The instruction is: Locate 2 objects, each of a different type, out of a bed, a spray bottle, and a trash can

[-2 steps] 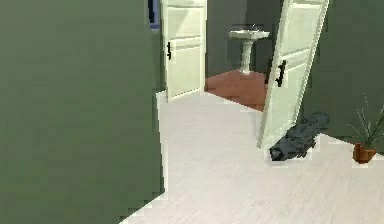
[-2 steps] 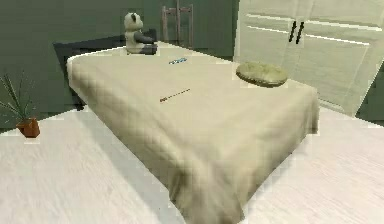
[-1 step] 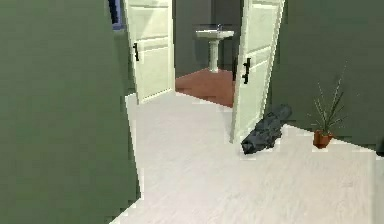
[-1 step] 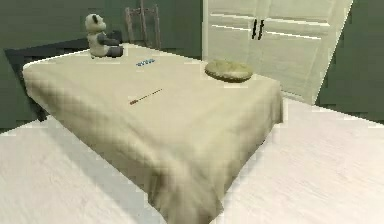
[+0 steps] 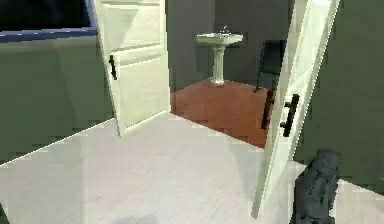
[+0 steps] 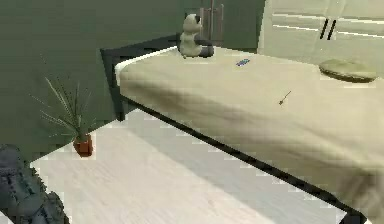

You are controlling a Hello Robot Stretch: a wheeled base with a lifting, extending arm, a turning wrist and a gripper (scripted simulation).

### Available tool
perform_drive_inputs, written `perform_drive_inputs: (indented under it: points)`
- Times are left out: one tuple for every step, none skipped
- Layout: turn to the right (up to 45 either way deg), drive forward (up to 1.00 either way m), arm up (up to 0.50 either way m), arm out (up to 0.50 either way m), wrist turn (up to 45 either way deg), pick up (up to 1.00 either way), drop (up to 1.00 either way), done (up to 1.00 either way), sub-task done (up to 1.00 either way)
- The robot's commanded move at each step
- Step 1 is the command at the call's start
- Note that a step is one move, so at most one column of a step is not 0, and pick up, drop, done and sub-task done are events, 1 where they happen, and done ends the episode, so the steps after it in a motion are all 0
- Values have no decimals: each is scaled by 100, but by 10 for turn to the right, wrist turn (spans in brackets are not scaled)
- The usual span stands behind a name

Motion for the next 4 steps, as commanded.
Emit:
perform_drive_inputs:
  points:
    - [0,100,0,0,0,0,0,0,0]
    - [60,0,0,0,0,0,0,0,0]
    - [0,20,0,0,0,0,0,0,0]
    - [-450,0,0,0,0,0,0,0,0]
